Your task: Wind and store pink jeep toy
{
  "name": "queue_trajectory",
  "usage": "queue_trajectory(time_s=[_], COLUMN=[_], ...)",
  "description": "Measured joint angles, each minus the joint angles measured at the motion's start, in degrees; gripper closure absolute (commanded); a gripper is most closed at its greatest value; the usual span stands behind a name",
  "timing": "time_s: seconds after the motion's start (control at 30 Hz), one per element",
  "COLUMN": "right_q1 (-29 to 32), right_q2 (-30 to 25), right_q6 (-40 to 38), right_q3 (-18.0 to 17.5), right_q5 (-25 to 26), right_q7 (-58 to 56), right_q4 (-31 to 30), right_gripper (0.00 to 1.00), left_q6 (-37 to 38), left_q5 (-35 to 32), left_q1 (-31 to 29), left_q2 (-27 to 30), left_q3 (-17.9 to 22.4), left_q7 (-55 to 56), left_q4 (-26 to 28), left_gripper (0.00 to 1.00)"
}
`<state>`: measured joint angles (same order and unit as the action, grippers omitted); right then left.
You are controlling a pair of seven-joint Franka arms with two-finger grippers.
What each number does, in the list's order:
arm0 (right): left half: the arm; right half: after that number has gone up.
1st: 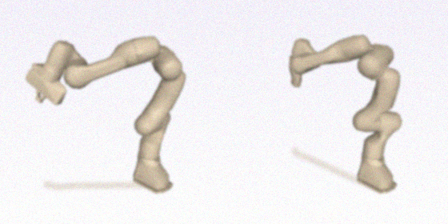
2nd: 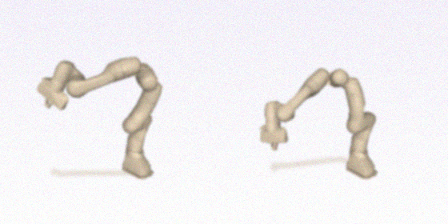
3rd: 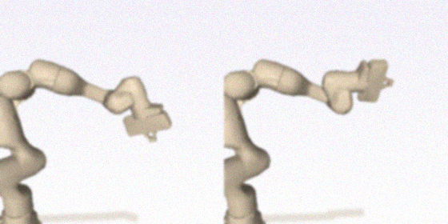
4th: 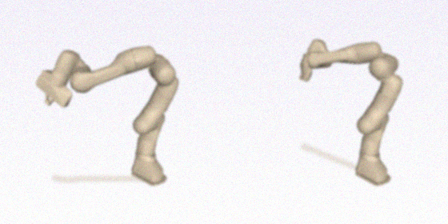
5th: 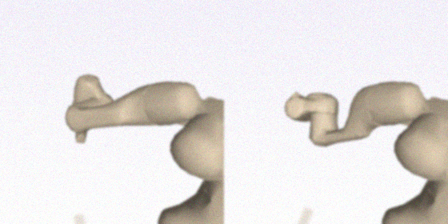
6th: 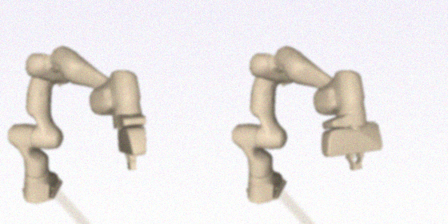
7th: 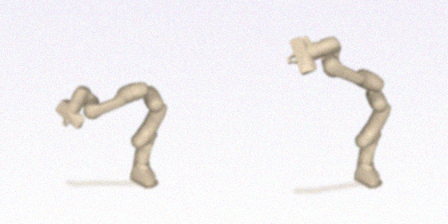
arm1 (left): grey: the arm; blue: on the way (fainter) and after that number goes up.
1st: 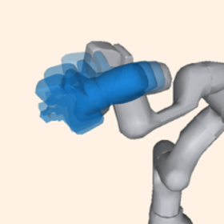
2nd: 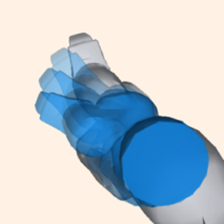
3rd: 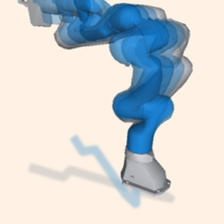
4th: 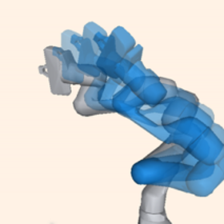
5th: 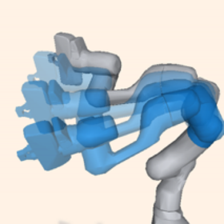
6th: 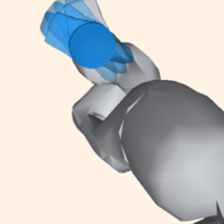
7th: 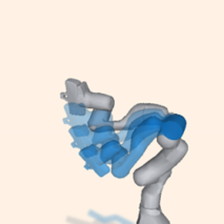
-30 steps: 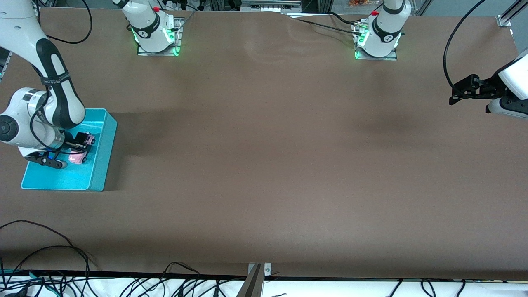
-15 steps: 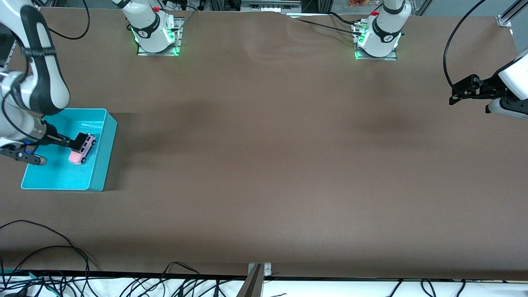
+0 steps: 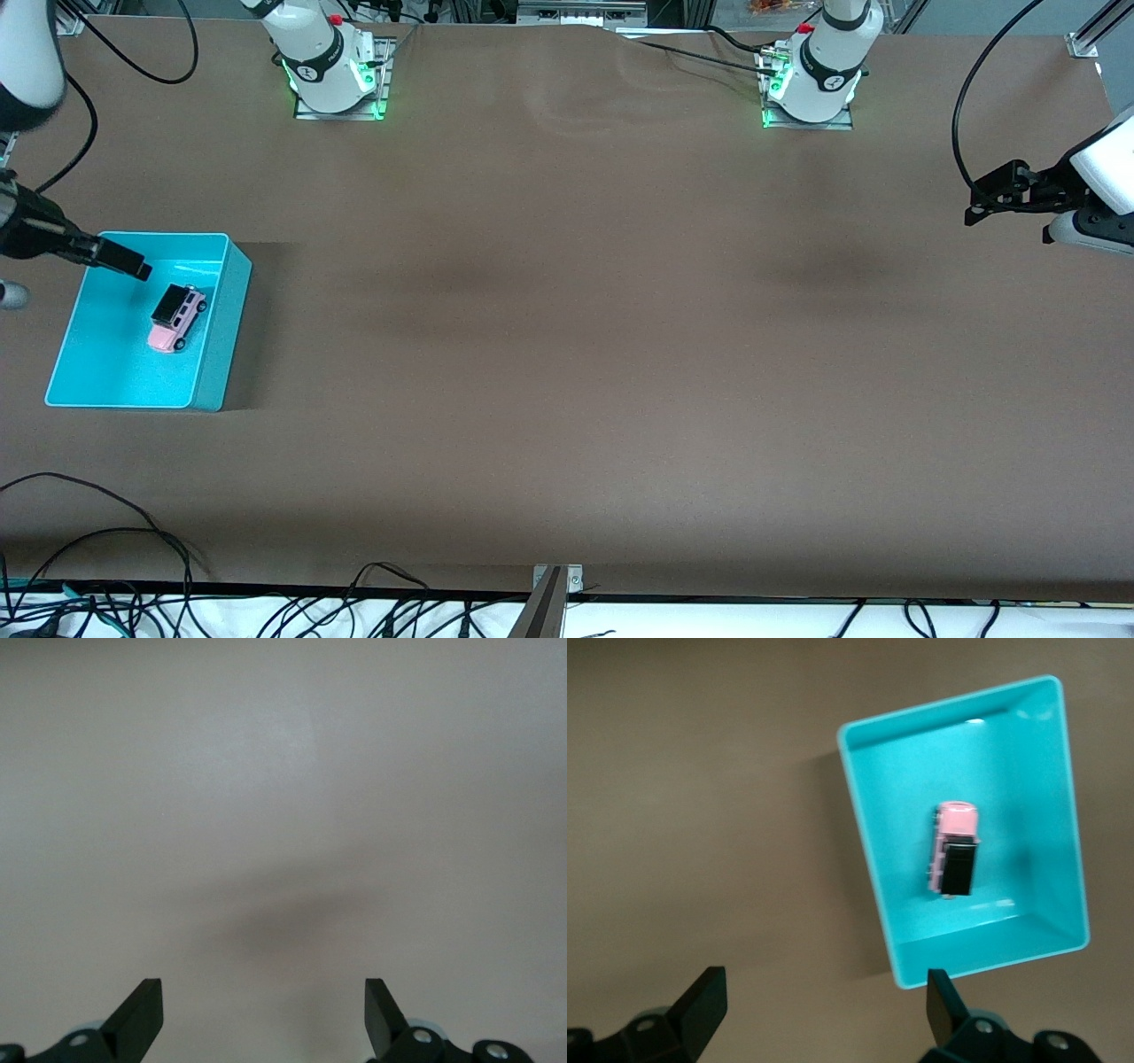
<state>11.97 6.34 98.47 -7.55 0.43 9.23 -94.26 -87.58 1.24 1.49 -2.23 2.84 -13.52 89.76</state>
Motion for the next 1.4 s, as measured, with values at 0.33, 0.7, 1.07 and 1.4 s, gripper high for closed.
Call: queue_trajectory(time_s=[0.33, 0.7, 1.07, 1.4], right_q1=[-0.06, -0.89, -1.17, -1.17], right_q2=[0.46, 1.3, 1.3, 1.3], right_q6=[-3.31, -3.03, -3.28, -5.07], right_q3=[-6.01, -8.76, -8.82, -8.98], right_q5=[-1.32, -1.39, -3.33, -3.58], right_q7=[0.22, 0.13, 0.19, 0.2], right_q4=[4.24, 6.7, 11.39, 11.91], right_gripper=[0.0, 0.0, 0.0, 0.0], left_q6=[0.0, 0.0, 0.0, 0.0], left_q5=[0.0, 0.0, 0.0, 0.0], left_q1=[0.0, 0.0, 0.0, 0.0], left_q2=[0.0, 0.0, -0.01, -0.01], left_q3=[0.0, 0.0, 0.0, 0.0], left_q7=[0.0, 0.0, 0.0, 0.0], left_q4=[0.0, 0.0, 0.0, 0.0], left_gripper=[0.0, 0.0, 0.0, 0.0])
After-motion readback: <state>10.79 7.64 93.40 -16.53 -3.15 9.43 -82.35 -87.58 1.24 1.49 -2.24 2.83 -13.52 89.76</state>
